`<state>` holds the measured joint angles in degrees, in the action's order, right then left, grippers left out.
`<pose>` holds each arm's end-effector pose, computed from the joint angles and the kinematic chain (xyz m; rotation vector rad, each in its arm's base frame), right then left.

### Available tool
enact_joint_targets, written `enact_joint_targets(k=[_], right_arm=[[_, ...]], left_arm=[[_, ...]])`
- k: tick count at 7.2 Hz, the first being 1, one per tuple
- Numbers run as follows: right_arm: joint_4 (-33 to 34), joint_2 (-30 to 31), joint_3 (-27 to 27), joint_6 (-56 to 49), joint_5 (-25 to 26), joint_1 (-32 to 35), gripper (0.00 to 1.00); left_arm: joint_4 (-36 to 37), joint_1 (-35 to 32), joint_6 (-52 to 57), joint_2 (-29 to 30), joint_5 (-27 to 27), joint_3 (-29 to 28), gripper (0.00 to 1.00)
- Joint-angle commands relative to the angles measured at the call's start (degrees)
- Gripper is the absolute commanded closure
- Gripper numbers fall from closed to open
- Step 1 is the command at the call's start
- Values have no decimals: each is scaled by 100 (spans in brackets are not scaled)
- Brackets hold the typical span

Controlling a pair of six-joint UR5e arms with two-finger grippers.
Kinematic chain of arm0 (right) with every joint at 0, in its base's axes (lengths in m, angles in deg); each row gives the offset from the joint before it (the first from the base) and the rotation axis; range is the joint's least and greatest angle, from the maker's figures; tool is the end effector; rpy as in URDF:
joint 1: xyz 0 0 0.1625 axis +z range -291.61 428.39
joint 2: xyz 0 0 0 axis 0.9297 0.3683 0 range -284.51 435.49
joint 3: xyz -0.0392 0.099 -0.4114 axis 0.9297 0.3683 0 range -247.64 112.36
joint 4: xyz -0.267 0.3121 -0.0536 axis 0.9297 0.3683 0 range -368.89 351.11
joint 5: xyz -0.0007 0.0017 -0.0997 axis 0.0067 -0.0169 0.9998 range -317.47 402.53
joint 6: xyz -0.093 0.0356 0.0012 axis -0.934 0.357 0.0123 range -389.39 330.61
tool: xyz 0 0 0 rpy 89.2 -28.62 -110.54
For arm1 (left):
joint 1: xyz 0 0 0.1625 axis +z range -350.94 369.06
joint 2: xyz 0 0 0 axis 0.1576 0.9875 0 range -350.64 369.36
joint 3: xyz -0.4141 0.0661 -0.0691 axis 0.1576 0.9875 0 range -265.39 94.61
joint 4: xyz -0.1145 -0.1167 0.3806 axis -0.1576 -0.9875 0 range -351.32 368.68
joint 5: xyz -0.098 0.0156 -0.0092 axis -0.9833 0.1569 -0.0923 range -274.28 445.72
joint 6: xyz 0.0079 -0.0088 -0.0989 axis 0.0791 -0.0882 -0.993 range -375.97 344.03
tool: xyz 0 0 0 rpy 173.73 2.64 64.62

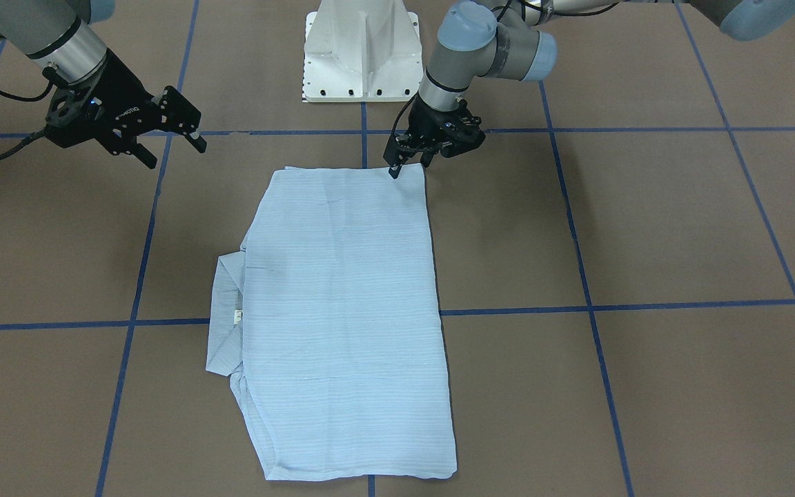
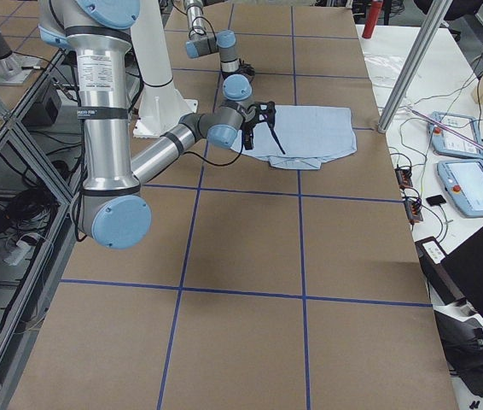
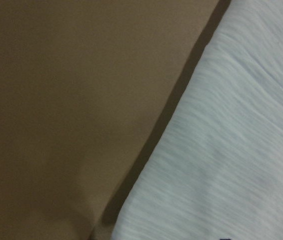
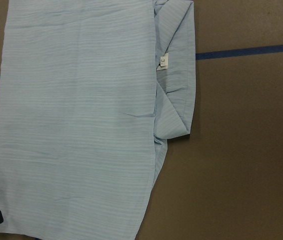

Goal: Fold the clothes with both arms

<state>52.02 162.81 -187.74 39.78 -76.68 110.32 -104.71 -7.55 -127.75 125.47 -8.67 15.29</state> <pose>-0.2955 -0.3792 0.3277 0.1572 -1.1361 0.0519 0.5743 -0.3026 0.2722 -0.1184 1.0614 -0.5663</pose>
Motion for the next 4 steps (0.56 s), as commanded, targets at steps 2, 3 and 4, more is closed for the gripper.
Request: enact_joint_targets(k=[2,3,4], right_arm=[[0,-5,13,0,-5,8,0],[0,-5,4,0,-5,17,0],[0,-5,4,0,-14,25,0]], left_arm=[[-7,0,-2,17,0,-92,22],[1,0,-2,26,0,-83,37],[2,0,7,26,-9,-57,49]])
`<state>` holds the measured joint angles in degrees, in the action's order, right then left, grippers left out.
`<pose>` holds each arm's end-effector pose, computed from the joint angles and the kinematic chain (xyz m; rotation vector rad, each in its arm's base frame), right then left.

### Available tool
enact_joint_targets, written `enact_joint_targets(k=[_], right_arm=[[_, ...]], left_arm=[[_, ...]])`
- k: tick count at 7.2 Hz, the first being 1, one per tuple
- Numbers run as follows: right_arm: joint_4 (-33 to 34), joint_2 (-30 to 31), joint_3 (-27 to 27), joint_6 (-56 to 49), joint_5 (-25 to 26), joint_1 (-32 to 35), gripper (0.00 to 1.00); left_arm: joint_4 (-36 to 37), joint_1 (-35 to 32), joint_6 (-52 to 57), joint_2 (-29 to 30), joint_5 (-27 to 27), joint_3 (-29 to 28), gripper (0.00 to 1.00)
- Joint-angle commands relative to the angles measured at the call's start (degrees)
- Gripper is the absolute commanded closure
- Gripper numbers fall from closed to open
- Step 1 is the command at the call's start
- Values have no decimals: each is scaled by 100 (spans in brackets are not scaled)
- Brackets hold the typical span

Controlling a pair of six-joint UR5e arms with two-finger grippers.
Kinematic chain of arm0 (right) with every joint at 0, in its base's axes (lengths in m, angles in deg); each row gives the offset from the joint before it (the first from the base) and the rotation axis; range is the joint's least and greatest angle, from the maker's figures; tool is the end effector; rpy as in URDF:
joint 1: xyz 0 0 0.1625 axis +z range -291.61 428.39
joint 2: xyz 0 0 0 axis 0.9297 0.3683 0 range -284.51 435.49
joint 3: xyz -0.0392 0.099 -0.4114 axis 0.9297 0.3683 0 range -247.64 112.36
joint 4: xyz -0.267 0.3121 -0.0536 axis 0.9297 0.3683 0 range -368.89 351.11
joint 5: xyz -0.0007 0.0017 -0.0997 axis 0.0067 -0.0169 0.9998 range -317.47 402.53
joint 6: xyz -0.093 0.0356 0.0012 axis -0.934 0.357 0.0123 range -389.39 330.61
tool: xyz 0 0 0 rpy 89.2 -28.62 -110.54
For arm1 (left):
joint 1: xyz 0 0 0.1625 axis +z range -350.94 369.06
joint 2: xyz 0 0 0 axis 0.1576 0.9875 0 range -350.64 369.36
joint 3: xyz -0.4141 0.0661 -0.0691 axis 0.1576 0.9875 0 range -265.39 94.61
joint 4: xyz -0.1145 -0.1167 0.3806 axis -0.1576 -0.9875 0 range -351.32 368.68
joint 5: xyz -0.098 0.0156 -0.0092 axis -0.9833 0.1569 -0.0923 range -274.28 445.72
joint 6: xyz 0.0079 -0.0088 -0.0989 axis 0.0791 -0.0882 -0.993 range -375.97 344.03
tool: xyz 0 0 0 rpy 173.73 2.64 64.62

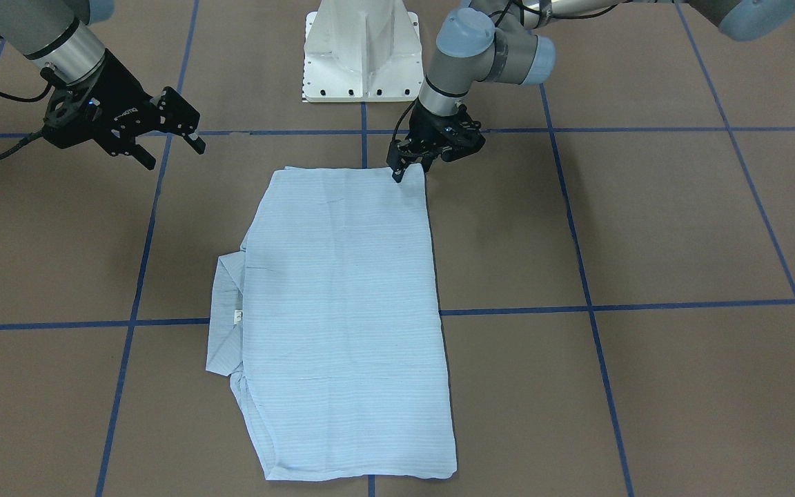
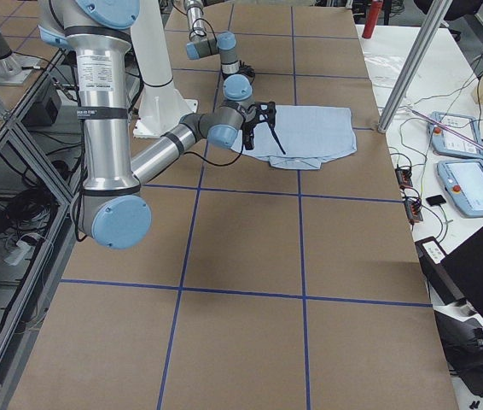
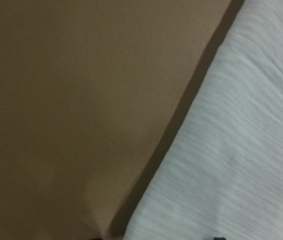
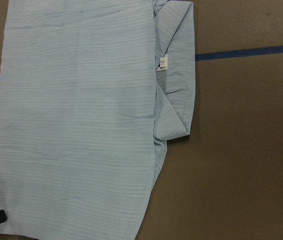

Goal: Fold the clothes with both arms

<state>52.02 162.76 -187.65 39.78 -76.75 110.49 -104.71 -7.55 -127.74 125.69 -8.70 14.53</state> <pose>-0.2948 -0.3803 0.3279 0.1575 -1.1358 0.0540 0.5782 -0.3037 0.2757 -0.1185 1.0518 -0.5674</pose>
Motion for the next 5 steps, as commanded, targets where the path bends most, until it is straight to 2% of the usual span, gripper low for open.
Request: enact_joint_targets(k=[1,2,4,5], right_arm=[[0,1,-4,0,-24,26,0],[0,9,-4,0,-33,35,0],[0,27,-4,0,-42,35,0],[0,27,-4,0,-42,35,0]], left_arm=[[2,-8,15,-22,-6,71,64],[2,-8,15,-22,-6,80,75],[2,-8,24,-14,-15,89,89],[2,-17,24,4,-24,107,100]])
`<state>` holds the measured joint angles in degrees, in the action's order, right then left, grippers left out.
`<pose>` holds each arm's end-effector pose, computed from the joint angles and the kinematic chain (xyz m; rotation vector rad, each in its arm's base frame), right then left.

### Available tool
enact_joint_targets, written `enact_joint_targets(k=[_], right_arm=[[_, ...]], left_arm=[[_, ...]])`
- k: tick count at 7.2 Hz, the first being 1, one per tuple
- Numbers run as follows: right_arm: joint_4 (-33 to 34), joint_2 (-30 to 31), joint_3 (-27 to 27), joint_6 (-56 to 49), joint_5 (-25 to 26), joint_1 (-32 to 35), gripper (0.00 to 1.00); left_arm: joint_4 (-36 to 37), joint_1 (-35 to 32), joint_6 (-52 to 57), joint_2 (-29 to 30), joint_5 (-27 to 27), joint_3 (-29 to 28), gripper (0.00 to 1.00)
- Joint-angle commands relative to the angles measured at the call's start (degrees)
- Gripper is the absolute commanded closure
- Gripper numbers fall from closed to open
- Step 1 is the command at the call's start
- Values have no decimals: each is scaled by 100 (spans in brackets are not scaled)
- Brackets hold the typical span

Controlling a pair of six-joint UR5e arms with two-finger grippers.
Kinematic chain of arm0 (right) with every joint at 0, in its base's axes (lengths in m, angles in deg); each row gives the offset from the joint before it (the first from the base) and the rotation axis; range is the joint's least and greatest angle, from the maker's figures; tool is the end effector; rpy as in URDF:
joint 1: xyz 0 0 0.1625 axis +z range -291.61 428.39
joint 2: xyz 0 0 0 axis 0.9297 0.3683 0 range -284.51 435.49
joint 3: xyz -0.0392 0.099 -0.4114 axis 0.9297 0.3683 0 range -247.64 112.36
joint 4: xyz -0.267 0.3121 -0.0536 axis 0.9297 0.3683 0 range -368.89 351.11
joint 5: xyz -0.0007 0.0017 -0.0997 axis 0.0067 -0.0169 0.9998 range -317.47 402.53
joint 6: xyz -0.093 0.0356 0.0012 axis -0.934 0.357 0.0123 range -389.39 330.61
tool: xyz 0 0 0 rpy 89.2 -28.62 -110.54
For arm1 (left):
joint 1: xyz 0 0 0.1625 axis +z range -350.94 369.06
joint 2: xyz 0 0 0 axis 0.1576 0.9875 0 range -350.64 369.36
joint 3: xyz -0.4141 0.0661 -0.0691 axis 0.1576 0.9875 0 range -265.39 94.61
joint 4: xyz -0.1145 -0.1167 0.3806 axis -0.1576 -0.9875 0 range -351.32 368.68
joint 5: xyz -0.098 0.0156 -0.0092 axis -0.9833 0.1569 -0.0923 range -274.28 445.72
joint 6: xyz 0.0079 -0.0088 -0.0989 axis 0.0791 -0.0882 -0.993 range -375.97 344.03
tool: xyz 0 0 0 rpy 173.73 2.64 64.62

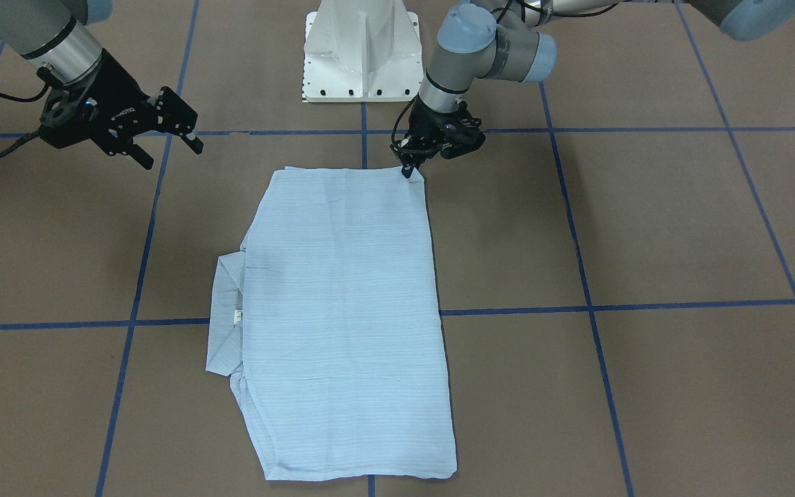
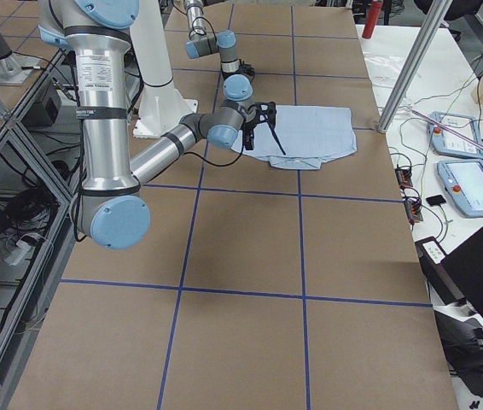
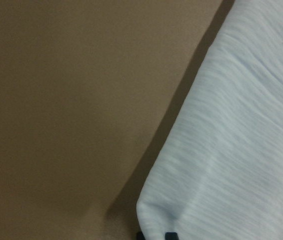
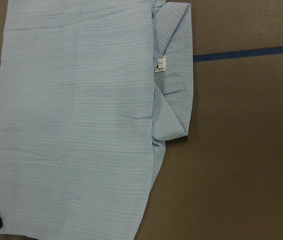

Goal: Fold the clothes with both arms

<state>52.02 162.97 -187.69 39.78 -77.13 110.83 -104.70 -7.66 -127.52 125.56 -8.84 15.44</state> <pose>-0.2922 -0.3809 0.3292 0.1537 -1.1355 0.0566 0.5733 -0.3032 0.2700 -0.1180 1.0654 -0.5622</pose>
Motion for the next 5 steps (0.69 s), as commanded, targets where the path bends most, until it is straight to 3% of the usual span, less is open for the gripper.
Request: enact_joint_targets(k=[1,3,5], right_arm=[[0,5,0,0,-4,1,0],[35,5,8,9,57,-25,0],[446,-108,-9,461,468,-356,0]], left_arm=[[0,-24,1,34,-19,42,100],[200,-41,1,43,-45,305,100],[290,-50,1,61,-45,429,100]])
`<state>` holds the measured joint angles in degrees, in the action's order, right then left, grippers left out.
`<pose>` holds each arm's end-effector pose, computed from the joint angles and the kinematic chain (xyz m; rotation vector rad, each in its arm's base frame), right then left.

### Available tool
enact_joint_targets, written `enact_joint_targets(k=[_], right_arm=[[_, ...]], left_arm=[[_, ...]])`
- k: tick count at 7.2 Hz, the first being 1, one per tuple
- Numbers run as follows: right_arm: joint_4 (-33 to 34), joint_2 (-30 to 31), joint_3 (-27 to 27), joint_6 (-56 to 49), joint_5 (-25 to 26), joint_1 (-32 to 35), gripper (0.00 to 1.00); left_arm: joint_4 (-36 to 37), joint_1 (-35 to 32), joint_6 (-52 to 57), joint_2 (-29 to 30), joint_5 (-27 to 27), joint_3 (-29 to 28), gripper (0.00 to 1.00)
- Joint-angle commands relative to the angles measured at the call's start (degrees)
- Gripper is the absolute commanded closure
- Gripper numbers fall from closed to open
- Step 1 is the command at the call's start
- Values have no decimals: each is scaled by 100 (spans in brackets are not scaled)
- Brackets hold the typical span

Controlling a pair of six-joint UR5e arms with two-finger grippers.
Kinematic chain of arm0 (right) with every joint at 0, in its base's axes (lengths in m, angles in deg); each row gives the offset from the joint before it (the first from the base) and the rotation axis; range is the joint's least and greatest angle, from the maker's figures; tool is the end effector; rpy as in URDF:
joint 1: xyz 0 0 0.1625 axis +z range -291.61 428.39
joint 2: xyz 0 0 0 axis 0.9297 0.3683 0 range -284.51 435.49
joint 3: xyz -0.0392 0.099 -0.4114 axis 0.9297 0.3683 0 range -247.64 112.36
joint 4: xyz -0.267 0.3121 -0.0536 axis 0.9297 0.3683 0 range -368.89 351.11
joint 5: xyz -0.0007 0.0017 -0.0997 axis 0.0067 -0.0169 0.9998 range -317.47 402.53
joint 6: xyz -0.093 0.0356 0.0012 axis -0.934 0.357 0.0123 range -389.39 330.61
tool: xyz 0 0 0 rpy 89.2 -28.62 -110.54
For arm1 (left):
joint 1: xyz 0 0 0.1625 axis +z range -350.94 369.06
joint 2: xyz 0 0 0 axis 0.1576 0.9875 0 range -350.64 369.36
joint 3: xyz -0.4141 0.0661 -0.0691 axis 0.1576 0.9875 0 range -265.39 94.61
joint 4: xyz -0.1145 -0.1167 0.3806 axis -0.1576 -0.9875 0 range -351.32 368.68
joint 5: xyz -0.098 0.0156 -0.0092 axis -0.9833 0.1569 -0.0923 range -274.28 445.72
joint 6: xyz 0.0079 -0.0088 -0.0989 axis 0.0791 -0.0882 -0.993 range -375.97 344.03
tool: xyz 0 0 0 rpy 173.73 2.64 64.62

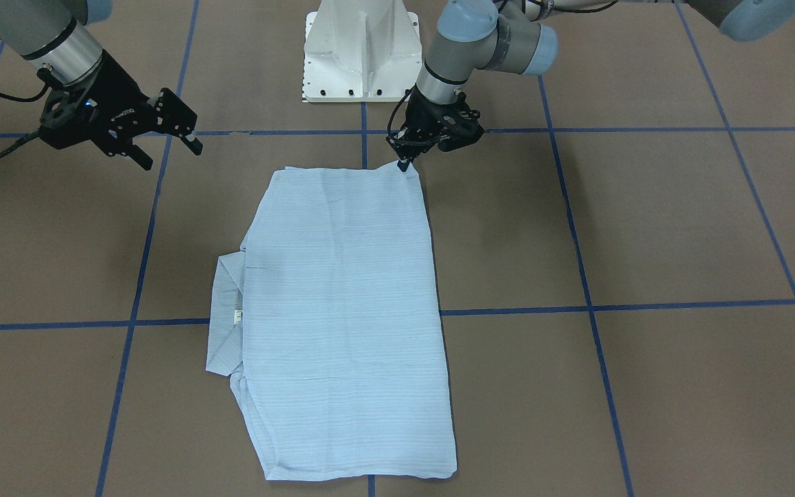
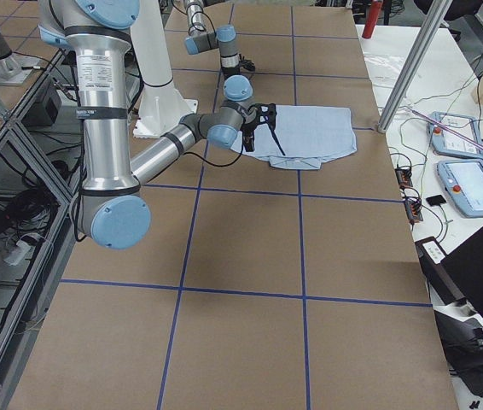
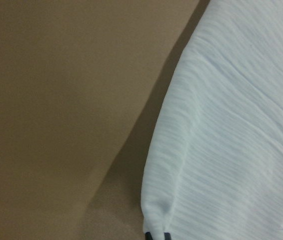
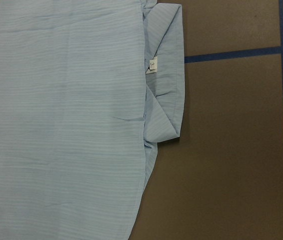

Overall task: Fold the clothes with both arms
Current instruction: 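Move the right gripper to the shirt's near corner beside the left gripper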

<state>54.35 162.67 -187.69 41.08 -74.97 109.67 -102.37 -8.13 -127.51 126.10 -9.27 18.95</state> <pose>-0.3008 -0.3802 0.3327 0.1402 -1.0974 0.0904 0.5565 -0.3028 0.2426 -0.1211 1.0959 -0.5603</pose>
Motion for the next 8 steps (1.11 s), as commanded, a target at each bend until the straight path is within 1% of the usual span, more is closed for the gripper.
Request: enact_joint_targets(k=[1,2,3,4,5,8], right_arm=[[329,-244,17,867,716,-721,0],[974,-628,17,1420,1034,-1092,0],[1929,-1232,26,1765,1281,-1426,0],[2695,-1848,243,2047,1561,-1725,0],[2799,-2124,559,2450,1730,-1946,0],[2782,-2372,1132,3813,1784,-2071,0]], left_arm=[[49,-3,9,16,-2,78,100],[57,-12,9,7,-2,78,100],[49,-21,9,7,-2,78,100],[49,-12,9,7,-2,78,100],[49,-12,9,7,-2,78,100],[40,5,18,16,-11,78,100]])
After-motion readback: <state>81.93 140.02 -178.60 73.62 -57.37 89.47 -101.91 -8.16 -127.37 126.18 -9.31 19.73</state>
